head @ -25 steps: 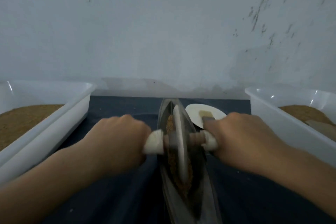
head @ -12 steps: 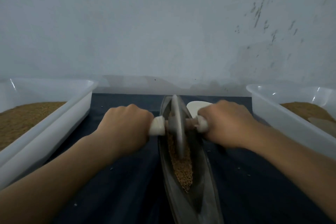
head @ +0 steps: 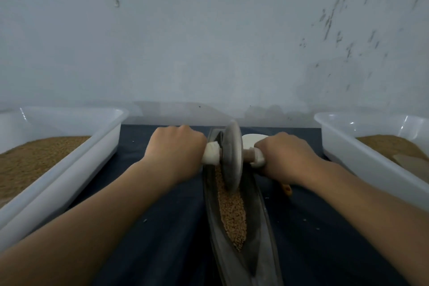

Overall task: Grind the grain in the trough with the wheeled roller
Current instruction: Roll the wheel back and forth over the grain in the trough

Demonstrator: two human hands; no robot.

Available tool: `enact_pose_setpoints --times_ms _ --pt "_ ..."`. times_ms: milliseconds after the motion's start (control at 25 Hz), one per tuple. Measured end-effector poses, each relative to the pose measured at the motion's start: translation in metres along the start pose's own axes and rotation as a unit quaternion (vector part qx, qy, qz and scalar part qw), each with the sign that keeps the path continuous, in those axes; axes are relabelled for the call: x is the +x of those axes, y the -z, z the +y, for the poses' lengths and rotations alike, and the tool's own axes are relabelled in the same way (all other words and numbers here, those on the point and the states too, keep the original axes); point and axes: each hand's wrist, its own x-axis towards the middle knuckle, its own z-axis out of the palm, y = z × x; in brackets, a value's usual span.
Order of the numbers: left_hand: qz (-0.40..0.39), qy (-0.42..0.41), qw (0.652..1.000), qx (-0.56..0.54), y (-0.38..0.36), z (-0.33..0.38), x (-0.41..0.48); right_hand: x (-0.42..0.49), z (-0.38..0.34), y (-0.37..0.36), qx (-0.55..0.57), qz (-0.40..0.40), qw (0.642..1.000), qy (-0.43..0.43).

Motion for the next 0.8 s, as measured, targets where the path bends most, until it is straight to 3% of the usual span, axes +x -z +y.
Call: enact_pose_setpoints --times_ms 120,200,280,400,480,600,800 --pt "-0.044 -0.023 0.998 -0.04 -0.001 -0.01 -0.037 -0.05 0.001 -0.009 -0.077 0.167 0.981 0.062" --pt "-0.08 -0.019 0.993 -0.084 -0.001 -0.017 -0.054 -0.067 0.004 -0.008 -0.102 0.233 0.962 0.103" --pt "-0.082 -0.01 0.993 -0.085 -0.004 -0.017 -0.055 -0.066 0.004 -0.008 -0.096 0.228 0.965 0.089" --pt "-0.013 0.027 0.999 -0.032 -0.012 -0.007 -0.027 -0.03 -0.007 -0.006 -0.106 0.163 0.981 0.016" --pt "0.017 0.051 0.998 -0.018 -0.012 -0.002 -0.007 -0.003 -0.009 -0.002 -0.035 0.101 0.994 -0.01" --pt "0.01 0.048 0.998 -0.034 -0.011 -0.003 -0.009 -0.003 -0.005 0.003 -0.027 0.076 0.997 -0.011" --pt "0.105 -0.067 0.992 0.0 -0.001 -0.009 -0.054 -0.063 0.007 -0.009 -0.094 0.192 0.975 0.063"
